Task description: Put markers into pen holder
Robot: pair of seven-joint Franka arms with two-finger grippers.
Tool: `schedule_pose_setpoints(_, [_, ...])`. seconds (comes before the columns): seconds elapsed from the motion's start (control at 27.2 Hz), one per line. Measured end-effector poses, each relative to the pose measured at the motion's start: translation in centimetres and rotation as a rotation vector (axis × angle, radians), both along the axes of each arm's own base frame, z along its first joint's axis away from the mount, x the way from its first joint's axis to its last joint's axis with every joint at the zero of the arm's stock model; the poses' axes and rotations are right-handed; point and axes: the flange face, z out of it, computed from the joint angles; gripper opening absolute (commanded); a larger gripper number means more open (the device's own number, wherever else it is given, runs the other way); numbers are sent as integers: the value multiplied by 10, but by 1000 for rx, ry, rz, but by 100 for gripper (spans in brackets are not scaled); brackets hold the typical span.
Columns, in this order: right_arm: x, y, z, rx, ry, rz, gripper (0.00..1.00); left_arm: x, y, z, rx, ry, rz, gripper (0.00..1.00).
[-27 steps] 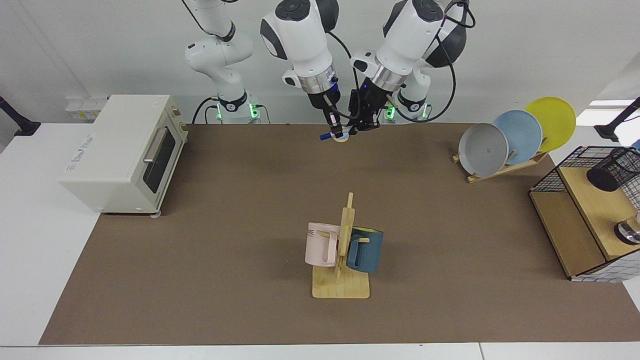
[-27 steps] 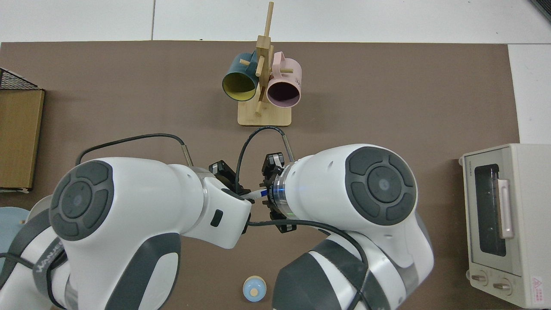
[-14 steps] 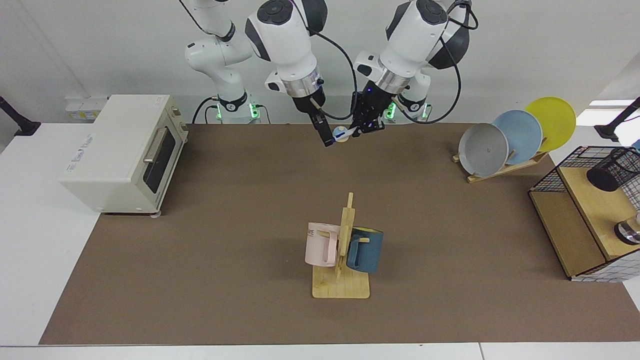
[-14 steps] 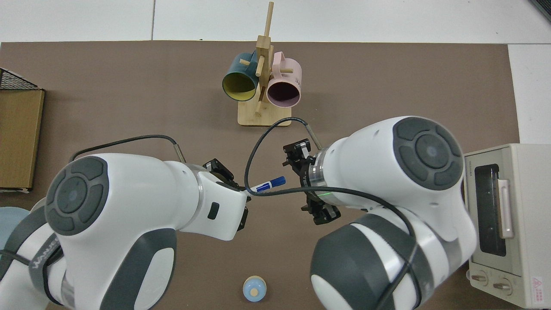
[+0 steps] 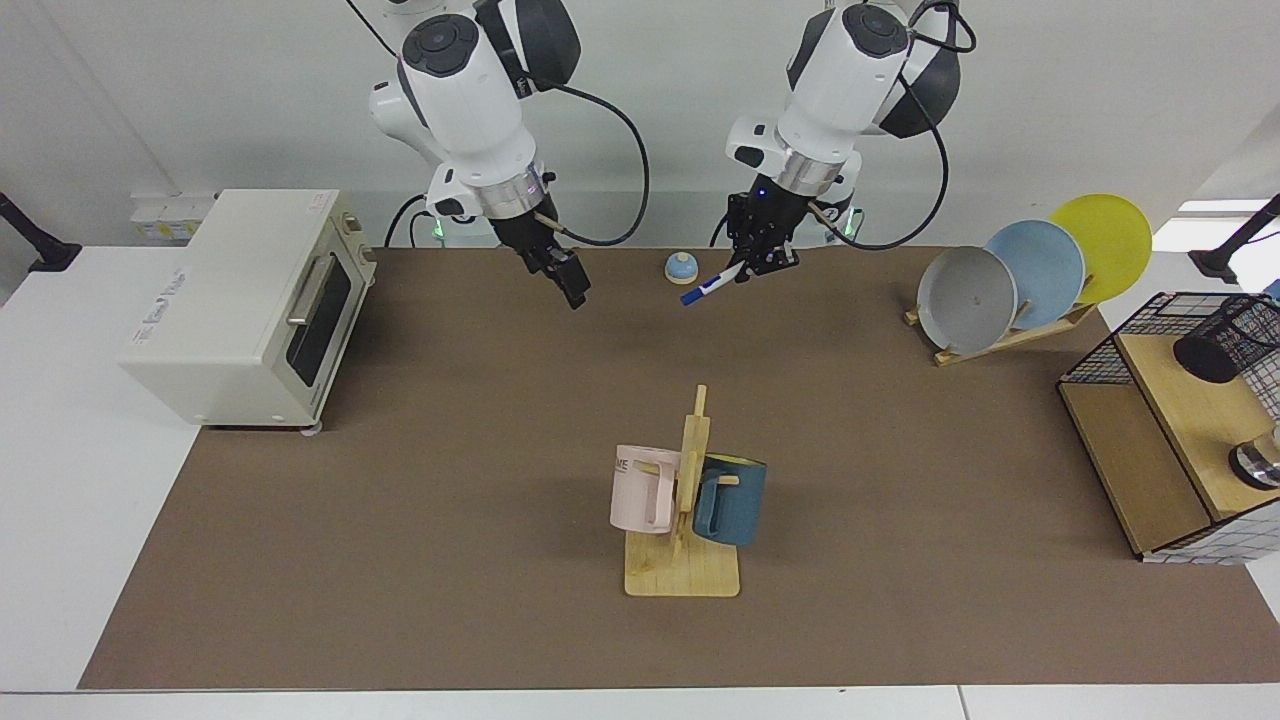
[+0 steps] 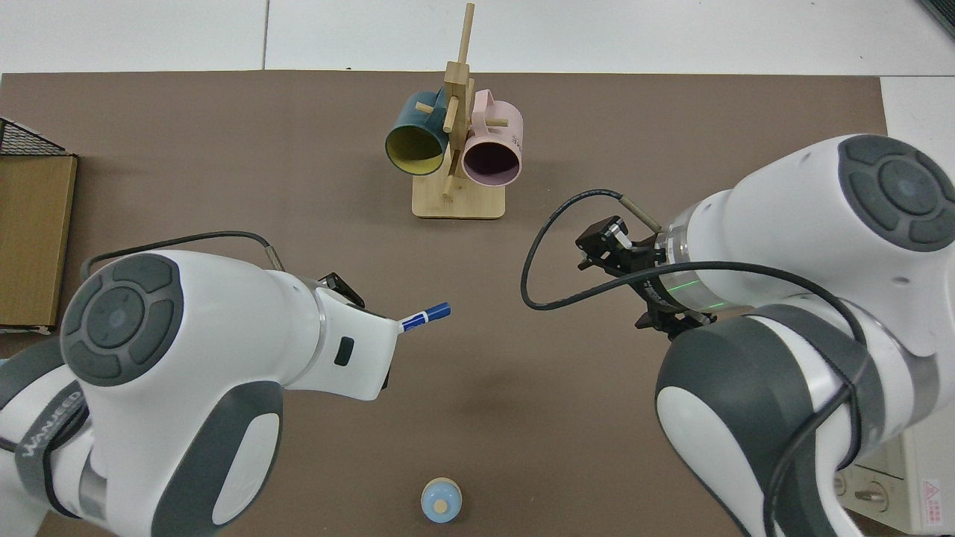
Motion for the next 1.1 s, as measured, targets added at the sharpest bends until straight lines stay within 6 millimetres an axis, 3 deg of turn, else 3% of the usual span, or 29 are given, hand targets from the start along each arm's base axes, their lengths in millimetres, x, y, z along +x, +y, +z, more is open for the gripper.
schedule_pose_setpoints(0.15, [5, -16, 1, -38, -33, 99, 100, 2, 12, -4, 80, 4, -2, 0])
schedule_pose_setpoints(0.29, [9, -34, 5, -59, -60, 201, 100, 9, 37, -8, 178, 5, 12, 0])
schedule_pose_setpoints(0.55, [15, -65, 9, -101, -96, 373, 100, 28, 94, -10, 317, -12, 66, 0])
schedule_pose_setpoints(0.77, [16, -76, 13, -124, -116, 495, 100, 44, 152, -6, 465, -47, 82, 0])
schedule_pose_setpoints(0.88, [16, -78, 14, -133, -121, 536, 100, 50, 178, 3, 533, -67, 55, 0])
schedule_pose_setpoints(1.1, [17, -82, 15, -145, -126, 581, 100, 64, 242, 55, 651, -134, -35, 0])
